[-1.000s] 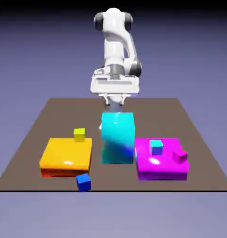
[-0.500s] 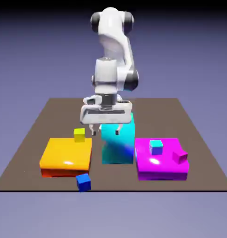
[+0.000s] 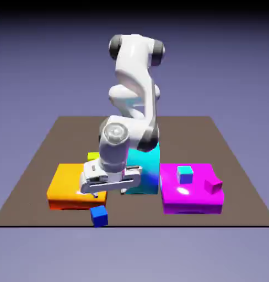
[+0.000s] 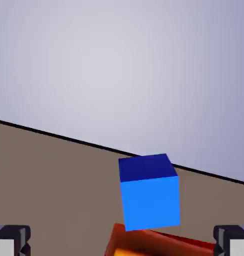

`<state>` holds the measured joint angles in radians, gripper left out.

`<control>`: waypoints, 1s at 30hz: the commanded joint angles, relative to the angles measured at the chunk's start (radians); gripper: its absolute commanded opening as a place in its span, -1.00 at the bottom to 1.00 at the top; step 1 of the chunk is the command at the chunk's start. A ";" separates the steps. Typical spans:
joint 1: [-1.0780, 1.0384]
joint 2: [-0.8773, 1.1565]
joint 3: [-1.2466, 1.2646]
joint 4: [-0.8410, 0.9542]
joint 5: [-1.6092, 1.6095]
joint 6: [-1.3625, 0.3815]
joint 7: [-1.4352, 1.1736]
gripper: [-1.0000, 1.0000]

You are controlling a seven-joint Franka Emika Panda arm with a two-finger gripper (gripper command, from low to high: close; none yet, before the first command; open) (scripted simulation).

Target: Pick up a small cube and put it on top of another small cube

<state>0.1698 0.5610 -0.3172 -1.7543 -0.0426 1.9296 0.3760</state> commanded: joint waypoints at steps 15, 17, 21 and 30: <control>0.049 0.380 -0.100 0.236 -0.012 -0.243 -0.110 0.00; 0.048 0.383 -0.099 0.199 -0.012 -0.202 -0.107 0.00; 0.050 0.376 -0.101 0.271 -0.013 -0.281 -0.113 -1.00; -0.168 0.118 -0.049 0.092 0.067 -0.367 0.091 -1.00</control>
<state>0.0019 0.6790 -0.3665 -1.6625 0.0262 1.5624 0.4674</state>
